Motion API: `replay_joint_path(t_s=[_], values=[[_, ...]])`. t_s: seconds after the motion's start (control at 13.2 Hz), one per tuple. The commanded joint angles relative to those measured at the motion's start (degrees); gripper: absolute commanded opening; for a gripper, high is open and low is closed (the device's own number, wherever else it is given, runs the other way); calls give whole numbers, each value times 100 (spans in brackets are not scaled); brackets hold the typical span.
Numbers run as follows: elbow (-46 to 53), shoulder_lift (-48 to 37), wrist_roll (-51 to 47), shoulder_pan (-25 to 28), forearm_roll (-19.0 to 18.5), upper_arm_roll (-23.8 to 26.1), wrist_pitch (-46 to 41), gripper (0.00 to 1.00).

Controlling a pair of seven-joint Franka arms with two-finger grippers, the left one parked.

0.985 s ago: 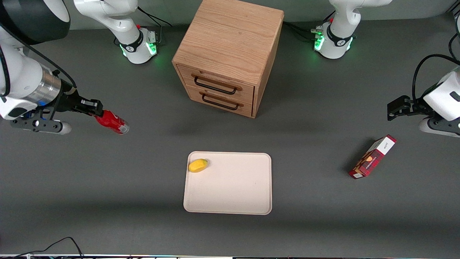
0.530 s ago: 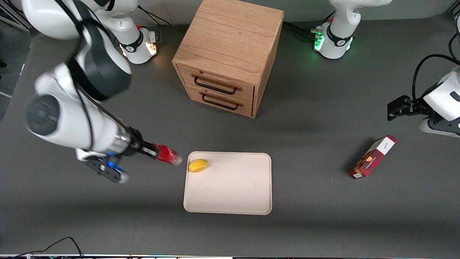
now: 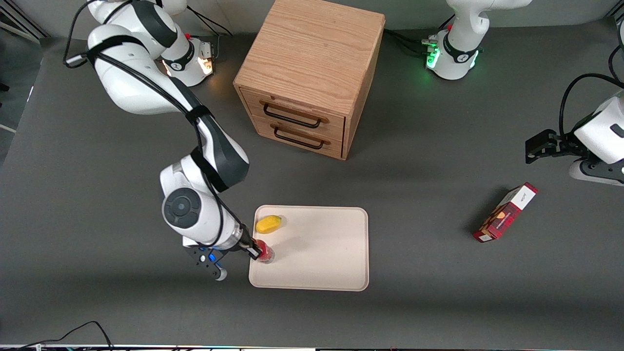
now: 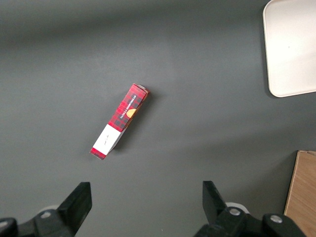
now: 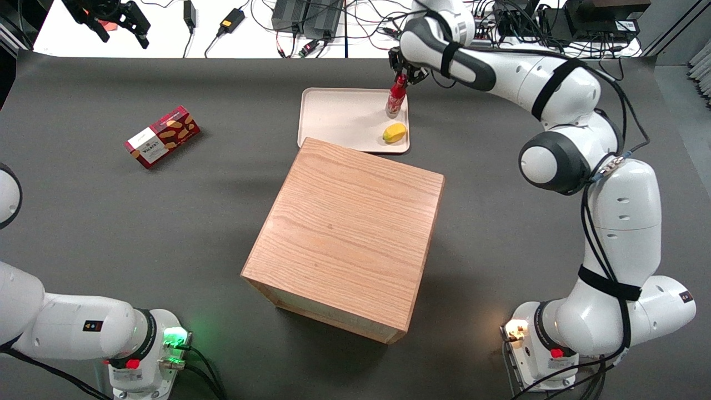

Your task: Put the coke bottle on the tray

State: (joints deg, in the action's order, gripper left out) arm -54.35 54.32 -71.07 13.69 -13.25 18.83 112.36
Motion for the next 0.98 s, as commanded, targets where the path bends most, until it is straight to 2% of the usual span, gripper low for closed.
replay_joint_path(t_s=[0.0,0.08,0.23,0.61,0.68,0.76,0.91], values=[[329,131,-249,37,-275,94,-65,34],[329,105,-171,20,-310,103,-117,98],[337,-236,214,-120,-319,382,-711,100],[250,-2255,2365,-648,-231,657,-3109,100],[67,-2642,2796,-848,-135,666,-3654,100],[-179,-3003,3140,-1094,214,666,-3912,100],[-1160,-3933,3983,-1526,655,421,-4046,100]])
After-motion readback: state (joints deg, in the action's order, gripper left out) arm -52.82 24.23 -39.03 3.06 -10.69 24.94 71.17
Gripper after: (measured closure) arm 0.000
